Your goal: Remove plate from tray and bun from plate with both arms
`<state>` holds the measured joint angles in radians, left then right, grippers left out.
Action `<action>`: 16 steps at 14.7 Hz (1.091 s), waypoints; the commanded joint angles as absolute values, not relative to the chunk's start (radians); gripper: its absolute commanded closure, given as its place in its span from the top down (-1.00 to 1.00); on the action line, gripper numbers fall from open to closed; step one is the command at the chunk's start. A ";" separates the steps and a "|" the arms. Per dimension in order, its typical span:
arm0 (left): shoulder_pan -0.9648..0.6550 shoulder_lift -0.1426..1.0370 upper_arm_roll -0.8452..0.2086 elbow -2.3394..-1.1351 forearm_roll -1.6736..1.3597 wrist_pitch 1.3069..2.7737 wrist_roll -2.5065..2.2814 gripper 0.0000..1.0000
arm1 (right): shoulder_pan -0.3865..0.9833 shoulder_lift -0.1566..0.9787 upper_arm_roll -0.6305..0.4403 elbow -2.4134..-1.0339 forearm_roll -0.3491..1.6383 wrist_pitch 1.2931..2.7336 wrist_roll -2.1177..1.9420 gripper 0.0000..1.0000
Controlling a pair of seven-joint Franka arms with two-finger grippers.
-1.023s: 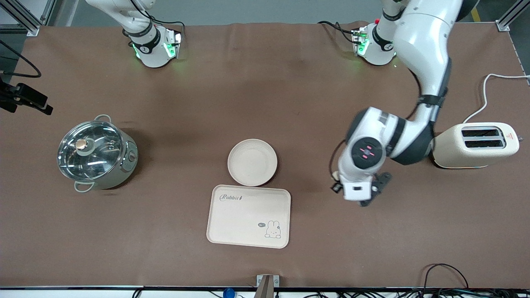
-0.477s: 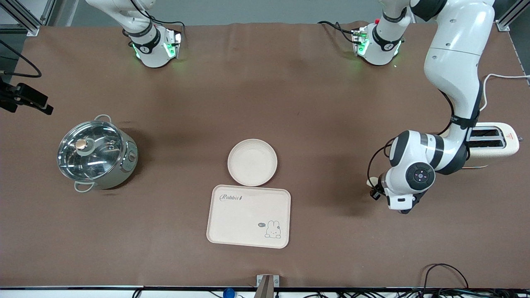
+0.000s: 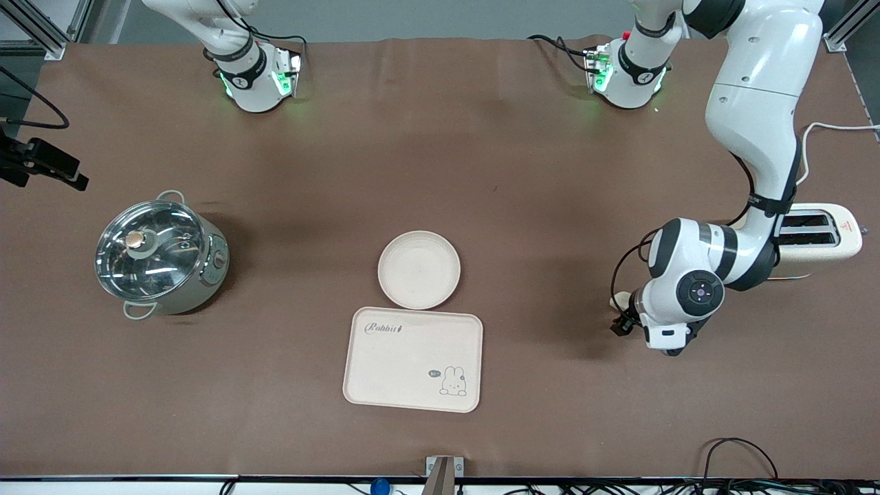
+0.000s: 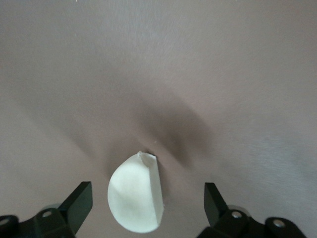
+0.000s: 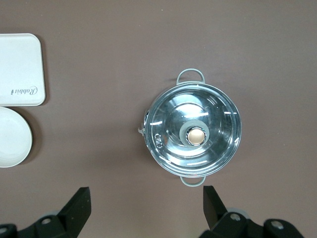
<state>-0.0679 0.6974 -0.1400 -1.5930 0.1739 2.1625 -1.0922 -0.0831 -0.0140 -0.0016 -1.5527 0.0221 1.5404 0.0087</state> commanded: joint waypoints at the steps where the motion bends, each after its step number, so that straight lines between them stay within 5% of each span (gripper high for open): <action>1: -0.064 0.574 -0.149 -1.605 0.186 2.079 -1.059 1.00 | -0.086 -0.023 0.003 -1.559 0.017 1.534 0.002 1.00; 8: -0.019 0.324 -0.147 -1.545 0.215 1.947 -0.533 1.00 | -0.086 -0.023 0.003 -1.557 0.018 1.539 0.002 1.00; 16: 0.005 0.034 -0.152 -1.540 0.117 1.619 -0.152 1.00 | -0.087 -0.021 0.003 -1.560 0.020 1.537 0.002 1.00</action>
